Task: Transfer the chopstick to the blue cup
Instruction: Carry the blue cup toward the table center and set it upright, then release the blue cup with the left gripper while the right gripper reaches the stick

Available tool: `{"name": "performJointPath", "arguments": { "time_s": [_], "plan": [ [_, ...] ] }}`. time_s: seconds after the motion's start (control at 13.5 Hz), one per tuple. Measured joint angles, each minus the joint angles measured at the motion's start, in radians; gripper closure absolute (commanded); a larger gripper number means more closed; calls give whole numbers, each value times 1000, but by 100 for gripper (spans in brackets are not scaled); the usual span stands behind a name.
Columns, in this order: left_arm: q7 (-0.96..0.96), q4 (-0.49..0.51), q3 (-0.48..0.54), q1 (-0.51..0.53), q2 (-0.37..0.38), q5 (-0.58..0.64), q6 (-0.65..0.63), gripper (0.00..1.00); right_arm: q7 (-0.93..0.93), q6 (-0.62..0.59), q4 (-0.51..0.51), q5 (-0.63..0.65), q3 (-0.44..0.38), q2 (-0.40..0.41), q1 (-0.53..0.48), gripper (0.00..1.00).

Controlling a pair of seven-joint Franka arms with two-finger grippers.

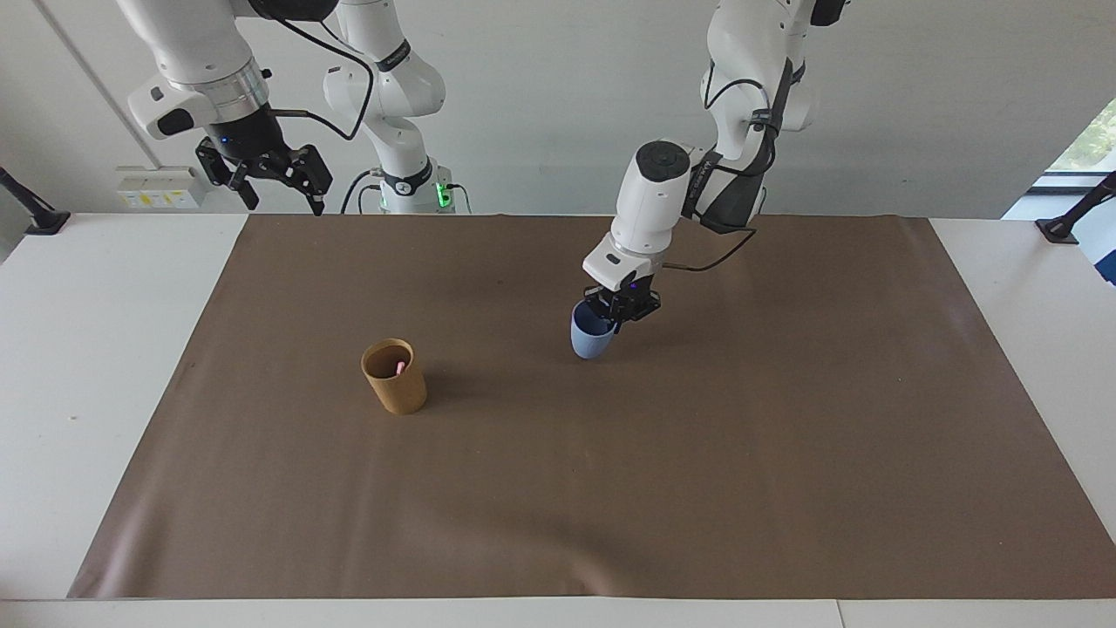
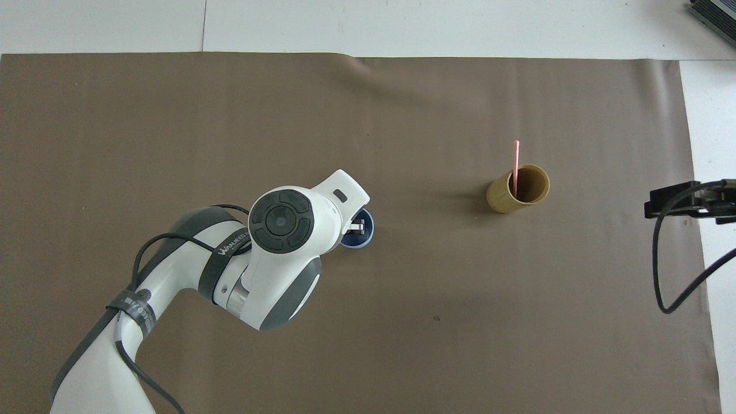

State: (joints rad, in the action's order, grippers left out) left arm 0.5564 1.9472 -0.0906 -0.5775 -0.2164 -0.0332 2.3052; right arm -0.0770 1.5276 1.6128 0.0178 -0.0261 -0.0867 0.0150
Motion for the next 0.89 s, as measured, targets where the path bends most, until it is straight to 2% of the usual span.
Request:
{"name": "performJointPath", "arguments": {
  "time_s": [0.15,0.22,0.3,0.67,0.89],
  "plan": [
    [2,0,0,-12,-16,0,20,43,19,30,1,-2,1,0,1,0],
    [1,0,0,-13,-18,0,21,16,22,41,2,-2,2,0,3,0],
    [1,0,1,-13,-19,0,22,0,23,53,4,-3,3,0,5,0],
    [-18,-26,14,-9,0,0,18,0,64,141,22,-67,14,2,11,0],
    [-104,-34,25,50,71,0,-90,0,237,262,43,-127,17,29,49,0]
  ]
}}
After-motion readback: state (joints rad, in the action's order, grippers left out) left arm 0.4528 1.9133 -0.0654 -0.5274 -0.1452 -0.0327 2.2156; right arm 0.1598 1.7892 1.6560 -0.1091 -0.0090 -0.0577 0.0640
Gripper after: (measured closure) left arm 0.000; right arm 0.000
